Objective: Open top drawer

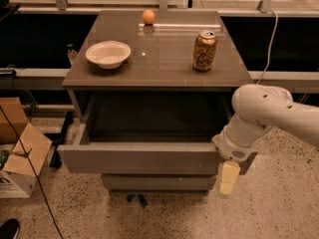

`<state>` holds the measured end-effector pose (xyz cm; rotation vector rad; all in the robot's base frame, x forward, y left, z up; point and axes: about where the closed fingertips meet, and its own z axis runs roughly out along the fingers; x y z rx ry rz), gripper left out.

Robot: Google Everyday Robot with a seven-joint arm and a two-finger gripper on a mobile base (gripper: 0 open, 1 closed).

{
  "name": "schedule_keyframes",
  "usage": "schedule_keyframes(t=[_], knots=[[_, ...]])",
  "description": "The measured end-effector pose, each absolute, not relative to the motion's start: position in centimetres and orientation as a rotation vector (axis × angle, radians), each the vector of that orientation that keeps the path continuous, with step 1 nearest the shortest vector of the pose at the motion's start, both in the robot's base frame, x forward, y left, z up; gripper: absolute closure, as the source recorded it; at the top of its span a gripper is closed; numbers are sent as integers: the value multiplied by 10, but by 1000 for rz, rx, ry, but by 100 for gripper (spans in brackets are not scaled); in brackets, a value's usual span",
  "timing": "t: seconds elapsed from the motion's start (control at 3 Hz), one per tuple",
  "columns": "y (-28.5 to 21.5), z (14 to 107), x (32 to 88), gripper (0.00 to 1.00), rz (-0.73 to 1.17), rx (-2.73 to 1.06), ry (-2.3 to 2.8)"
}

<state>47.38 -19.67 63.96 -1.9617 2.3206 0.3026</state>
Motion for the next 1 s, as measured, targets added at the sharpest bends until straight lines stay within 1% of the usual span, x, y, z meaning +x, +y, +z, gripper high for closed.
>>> schedule_keyframes(t=[0.33, 0.67, 1.0], knots=[[-200, 637, 459, 19, 302, -1984, 2328], [-200, 640, 459, 42, 302, -1984, 2328], [-200, 640, 459, 41, 302, -1984, 2328]])
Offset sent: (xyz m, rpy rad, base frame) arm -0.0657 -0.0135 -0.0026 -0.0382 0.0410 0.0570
